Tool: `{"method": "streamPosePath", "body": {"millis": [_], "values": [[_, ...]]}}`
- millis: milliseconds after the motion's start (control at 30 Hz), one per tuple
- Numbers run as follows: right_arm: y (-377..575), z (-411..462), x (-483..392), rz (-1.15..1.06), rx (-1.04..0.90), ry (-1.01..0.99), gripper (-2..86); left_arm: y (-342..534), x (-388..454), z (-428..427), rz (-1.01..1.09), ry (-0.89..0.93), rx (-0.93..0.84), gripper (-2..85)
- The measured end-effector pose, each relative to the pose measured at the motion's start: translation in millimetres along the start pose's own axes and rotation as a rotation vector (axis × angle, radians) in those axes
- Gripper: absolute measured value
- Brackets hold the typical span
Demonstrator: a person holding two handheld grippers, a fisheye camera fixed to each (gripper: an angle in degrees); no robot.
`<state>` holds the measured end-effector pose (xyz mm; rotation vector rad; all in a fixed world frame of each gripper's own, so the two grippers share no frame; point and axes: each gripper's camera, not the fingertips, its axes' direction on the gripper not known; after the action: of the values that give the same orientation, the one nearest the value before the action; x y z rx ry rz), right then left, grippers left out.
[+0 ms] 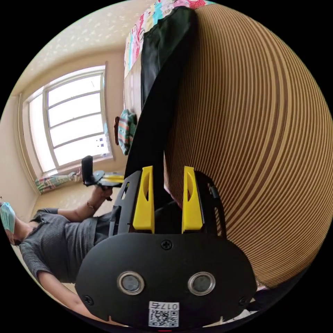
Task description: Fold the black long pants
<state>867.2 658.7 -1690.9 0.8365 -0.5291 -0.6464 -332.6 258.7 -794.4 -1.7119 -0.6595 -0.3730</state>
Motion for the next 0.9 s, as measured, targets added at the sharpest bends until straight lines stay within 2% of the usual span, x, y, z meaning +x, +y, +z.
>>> {"method": "streamPosePath", "body": {"millis": [233, 400, 633, 767, 900], "values": [[-165.7, -76.3, 51.5, 0.145, 0.429, -0.245, 14.6, 14.7, -15.9, 1.5, -0.035, 0.059, 0.070, 2.2], [-229.4, -93.5, 64.1, 0.251, 0.736, -0.404, 14.6, 16.6, -24.3, 0.5, -0.047, 0.129, 0.106, 1.7], [-317.4, -96.2, 45.8, 0.220, 0.727, -0.203, 13.3, 18.2, -46.4, -6.0, -0.057, 0.252, 0.156, 1.3], [-327.6, -96.9, 42.5, 0.228, 0.767, -0.199, 7.8, 24.5, -70.0, -8.1, -0.087, 0.423, 0.189, 1.0], [-313.6, -106.6, 23.9, 0.104, 0.807, -0.309, 4.0, 36.7, -84.0, -15.6, -0.039, 0.639, 0.202, 0.5]]}}
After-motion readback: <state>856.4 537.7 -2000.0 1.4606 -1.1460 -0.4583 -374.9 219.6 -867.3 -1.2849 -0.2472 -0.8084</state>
